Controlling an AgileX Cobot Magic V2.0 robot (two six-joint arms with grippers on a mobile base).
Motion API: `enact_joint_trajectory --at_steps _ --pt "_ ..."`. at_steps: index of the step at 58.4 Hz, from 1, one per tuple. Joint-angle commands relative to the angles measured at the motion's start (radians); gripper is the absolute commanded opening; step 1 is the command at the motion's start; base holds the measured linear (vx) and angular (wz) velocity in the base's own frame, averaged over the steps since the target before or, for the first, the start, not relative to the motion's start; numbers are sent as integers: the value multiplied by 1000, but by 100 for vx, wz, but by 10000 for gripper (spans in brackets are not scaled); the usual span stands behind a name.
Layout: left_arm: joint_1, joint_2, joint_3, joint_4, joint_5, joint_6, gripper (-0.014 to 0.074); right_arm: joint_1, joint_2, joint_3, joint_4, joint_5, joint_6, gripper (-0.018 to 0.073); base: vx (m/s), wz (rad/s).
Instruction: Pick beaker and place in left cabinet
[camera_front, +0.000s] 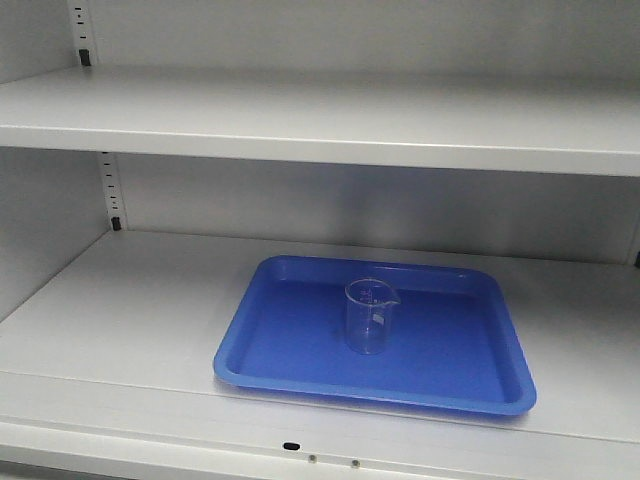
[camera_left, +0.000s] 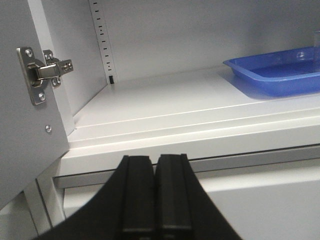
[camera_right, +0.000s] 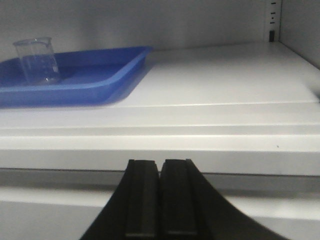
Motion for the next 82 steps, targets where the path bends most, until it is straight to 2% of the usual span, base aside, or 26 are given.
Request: enact_joint_trajectory --at_steps 1,6,14,22,82 --pt "-1 -19 16 -3 -75 -3 1 -24 -15 8 63 -32 -108 -6 0 0" --pt "-1 -19 16 -3 -75 -3 1 -63 -15 8 114 -34 -200 -6 0 0" --pt "-1 -19 16 -3 -75 -3 1 -123 -23 8 154 -53 -267 -6 0 0" --pt "-1 -19 16 -3 -75 -3 1 -159 -23 8 154 -56 -265 -6 0 0" --pt "-1 -19 16 -3 -75 -3 1 -158 -22 8 154 -56 -257 -6 0 0"
